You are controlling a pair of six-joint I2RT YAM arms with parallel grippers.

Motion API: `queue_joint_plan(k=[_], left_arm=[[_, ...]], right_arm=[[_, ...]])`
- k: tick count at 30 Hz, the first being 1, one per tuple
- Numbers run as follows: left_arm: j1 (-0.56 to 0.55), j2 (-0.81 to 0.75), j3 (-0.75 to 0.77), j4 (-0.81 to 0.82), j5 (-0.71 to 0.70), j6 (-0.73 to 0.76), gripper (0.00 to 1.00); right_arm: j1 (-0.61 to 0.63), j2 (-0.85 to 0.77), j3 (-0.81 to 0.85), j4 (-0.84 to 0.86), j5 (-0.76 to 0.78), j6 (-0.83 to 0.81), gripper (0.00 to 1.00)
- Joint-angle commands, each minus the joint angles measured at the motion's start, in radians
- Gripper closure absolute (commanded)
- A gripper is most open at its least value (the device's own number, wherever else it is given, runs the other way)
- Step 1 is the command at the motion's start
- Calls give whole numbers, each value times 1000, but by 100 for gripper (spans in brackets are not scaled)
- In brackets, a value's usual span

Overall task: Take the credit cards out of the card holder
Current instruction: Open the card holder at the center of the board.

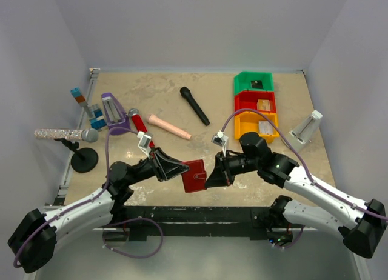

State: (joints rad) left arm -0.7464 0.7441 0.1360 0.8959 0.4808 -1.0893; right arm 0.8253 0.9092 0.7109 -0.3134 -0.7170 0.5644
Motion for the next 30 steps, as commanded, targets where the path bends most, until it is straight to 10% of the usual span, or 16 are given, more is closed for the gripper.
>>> queue_joint_plan(k=[1,3,7,15,24,30], left_arm=[[1,-18,16,37,4,-3,100],[-1,-34,39,-43,4,15,100],[1,-89,137,-356,-28,104,100],[-93,-59,448,-1020,-361,269,100],[-287,141,721,-1462,-800,-41,100],[-335,176,781,-1523,-878,-204,100]], right_arm=[[0,-19,18,-10,34,-23,81],[1,-36,39,-56,62,-38,54],[1,-82,116,-206,178,-109,29],[89,-107,298,-466,555,-219,25],[412,88,478,-641,1387,-138,28],[449,105,483,-552,1375,-104,29]])
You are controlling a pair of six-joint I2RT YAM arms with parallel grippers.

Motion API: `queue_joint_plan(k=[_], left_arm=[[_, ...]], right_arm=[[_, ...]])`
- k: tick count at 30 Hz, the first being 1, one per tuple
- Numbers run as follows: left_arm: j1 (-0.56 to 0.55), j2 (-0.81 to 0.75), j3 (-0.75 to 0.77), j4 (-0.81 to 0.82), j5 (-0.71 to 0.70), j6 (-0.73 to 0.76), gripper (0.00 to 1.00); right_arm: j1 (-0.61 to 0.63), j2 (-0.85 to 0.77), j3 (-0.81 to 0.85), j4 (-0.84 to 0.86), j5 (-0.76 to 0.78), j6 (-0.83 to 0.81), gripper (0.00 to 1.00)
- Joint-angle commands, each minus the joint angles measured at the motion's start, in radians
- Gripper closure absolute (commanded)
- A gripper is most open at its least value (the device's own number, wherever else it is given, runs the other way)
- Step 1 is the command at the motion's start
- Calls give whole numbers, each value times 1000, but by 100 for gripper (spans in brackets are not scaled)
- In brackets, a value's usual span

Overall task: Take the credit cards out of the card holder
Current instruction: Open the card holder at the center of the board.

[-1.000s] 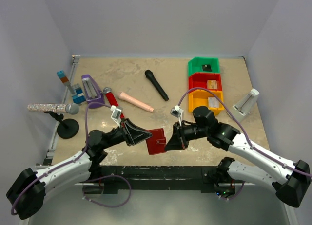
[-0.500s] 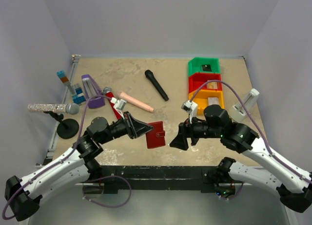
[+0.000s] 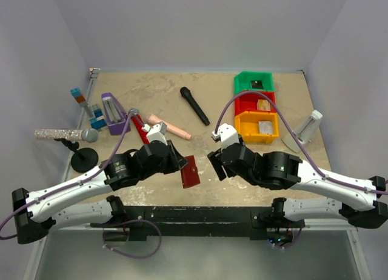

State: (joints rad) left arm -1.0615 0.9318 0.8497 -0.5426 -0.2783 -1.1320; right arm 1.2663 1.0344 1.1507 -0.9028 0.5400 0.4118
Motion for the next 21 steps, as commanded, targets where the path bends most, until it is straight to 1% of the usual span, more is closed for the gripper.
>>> queue_joint_plan(k=[1,6,9,15,21], left_arm=[[-20,-11,71,-88,-128,-176,100],[-22,7,84,-106,-144,-262,100],[-22,25,101,-105,-133,-275,100],[-25,18,100,-99,-131,-293,100],[-29,19,91,-65,-110,-299,100]], right_arm=[[10,-17,38,57,91,45,30],[37,51,61,113,5,42,33],[59,116,90,111,-20,47,34],[65,154,95,145,-63,47,36],[67,196,109,162,-92,53,39]])
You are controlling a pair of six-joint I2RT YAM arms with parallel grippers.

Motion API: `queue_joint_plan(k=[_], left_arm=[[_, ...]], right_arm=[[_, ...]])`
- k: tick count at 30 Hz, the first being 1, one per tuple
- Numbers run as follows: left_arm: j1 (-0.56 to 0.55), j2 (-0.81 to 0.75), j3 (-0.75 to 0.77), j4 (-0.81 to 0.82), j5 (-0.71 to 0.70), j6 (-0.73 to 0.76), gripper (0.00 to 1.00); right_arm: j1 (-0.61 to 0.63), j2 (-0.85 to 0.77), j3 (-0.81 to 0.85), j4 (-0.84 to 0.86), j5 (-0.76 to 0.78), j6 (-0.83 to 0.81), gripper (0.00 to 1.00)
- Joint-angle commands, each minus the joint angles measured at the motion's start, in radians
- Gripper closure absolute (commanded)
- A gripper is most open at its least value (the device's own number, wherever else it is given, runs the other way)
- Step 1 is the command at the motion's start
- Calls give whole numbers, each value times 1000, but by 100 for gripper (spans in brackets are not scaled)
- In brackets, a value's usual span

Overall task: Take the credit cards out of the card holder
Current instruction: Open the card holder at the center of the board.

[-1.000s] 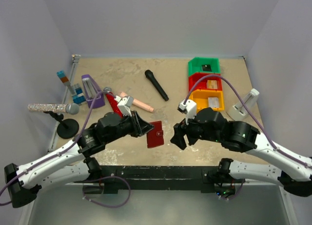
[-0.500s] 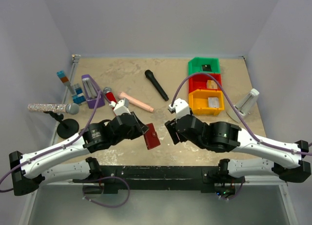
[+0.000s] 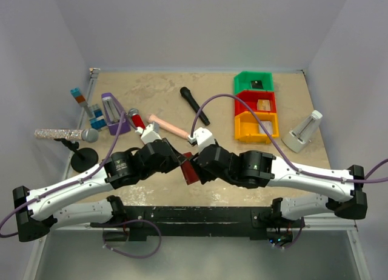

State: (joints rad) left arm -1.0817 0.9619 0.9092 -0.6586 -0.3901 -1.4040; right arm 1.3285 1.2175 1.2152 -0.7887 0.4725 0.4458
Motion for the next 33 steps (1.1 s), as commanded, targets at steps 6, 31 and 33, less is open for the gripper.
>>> queue_joint_plan(k=[6,31,33], left_arm=[[-11,-26,16,68,17,-59,100],[-12,-72,-24,129,74,-124,100],[-12,-71,-26,135,76,-124,100]], right_arm=[[3,60,70,39,-14,25,41],[3,229,168,-110,115,83,55],[3,231,170,-112,115,83,59]])
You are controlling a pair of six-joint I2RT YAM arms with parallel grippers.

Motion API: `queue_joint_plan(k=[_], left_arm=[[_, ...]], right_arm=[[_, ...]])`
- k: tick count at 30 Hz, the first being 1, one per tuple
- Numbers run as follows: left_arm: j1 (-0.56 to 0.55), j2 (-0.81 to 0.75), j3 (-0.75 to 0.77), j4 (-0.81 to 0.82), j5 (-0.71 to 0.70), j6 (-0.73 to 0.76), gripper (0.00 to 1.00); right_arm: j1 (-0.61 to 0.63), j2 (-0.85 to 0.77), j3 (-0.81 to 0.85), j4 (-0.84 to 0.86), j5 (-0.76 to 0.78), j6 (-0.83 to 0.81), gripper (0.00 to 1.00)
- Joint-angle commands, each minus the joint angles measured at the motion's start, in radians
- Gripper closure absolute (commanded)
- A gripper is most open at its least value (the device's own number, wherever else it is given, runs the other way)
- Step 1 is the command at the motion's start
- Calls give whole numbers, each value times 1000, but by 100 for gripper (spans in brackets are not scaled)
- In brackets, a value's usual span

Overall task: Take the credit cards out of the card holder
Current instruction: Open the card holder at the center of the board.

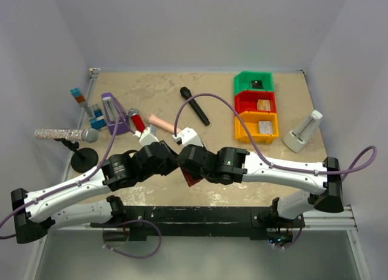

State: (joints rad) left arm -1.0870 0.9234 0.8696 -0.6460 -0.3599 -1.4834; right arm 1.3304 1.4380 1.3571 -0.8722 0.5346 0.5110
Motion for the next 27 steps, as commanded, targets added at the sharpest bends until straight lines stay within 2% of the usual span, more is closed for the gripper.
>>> queue_joint_plan(k=[1,15,21,27], left_arm=[[-8,-35,11,126,47,-43,100],[-8,-46,-3,164,56,-18,100],[-8,-54,-9,166,53,-15,100],[-8,-63,-14,161,44,-17,100]], right_arm=[[1,12,28,-30,53,18,61],[1,19,23,-42,41,18,84],[3,22,31,-53,39,18,99],[1,16,28,-62,45,27,100]])
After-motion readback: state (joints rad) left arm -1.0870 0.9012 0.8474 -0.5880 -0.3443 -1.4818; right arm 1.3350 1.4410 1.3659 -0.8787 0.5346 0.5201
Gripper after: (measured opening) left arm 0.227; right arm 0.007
